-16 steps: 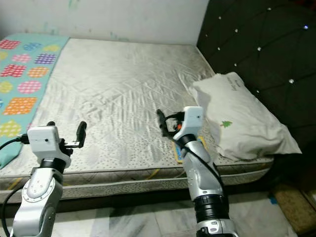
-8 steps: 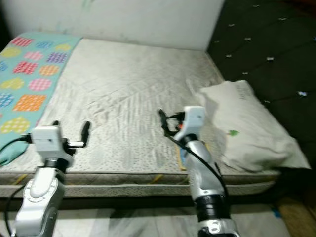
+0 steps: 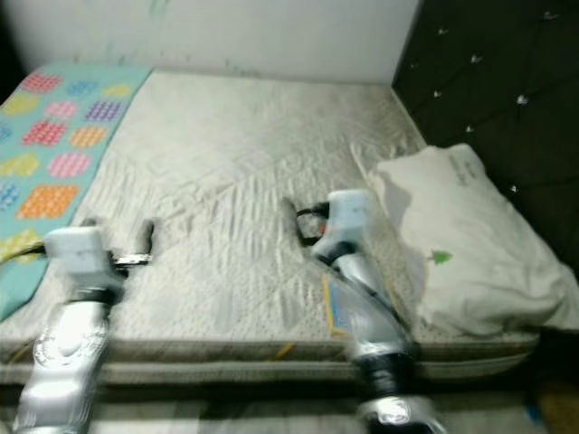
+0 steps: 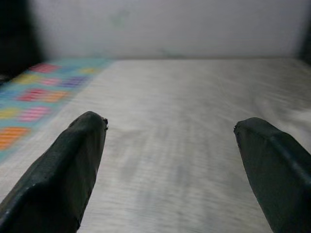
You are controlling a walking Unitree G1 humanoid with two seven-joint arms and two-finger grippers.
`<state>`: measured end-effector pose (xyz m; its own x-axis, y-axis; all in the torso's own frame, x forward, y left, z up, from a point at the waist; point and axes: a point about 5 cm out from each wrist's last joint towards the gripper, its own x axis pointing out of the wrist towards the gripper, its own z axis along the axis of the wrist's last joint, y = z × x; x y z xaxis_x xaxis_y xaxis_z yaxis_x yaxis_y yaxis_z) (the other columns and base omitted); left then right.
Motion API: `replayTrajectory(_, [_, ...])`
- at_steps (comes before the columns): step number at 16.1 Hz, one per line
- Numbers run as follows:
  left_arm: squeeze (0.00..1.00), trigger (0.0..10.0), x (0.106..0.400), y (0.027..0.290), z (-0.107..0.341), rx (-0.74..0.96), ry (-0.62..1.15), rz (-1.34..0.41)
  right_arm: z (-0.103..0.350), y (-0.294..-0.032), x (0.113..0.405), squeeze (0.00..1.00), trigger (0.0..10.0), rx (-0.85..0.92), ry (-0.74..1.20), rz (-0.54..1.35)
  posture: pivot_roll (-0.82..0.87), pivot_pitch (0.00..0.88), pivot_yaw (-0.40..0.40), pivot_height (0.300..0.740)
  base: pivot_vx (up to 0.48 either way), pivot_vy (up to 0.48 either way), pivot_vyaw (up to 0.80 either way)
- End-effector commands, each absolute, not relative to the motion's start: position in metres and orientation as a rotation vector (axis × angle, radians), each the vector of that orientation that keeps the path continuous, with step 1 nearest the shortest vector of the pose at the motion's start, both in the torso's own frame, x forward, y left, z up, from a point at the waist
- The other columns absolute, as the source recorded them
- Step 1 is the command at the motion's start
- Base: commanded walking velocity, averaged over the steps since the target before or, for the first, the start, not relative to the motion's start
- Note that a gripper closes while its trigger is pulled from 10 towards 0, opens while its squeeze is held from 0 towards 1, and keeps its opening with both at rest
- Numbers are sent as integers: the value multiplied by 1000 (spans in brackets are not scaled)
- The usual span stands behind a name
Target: Clean up the room
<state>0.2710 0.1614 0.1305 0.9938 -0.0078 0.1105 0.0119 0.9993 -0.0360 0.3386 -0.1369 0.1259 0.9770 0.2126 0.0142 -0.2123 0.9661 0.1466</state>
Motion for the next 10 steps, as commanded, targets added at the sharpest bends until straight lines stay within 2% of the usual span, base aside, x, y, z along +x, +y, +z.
replayTrajectory(1, [0, 10000, 270, 171, 131, -19, -108, 10, 131, -128, 340, 0, 10000, 160, -19, 233, 0, 70, -83, 740, 300, 0, 0])
replayTrajectory(2, [0, 10000, 270, 172, 131, -12, -106, 23, 132, -129, 341, 0, 10000, 166, -24, 228, 0, 70, -84, 740, 251, 0, 0])
replayTrajectory(8, [0, 10000, 272, 173, 130, -37, -101, 62, 131, -131, 341, 0, 10000, 166, -25, 226, 1, 72, -87, 740, 0, 0, 0])
replayTrajectory(10, [0, 10000, 272, 173, 129, -36, -99, 62, 131, -130, 341, 0, 10000, 167, -26, 229, 0, 72, -86, 740, 0, 283, 0])
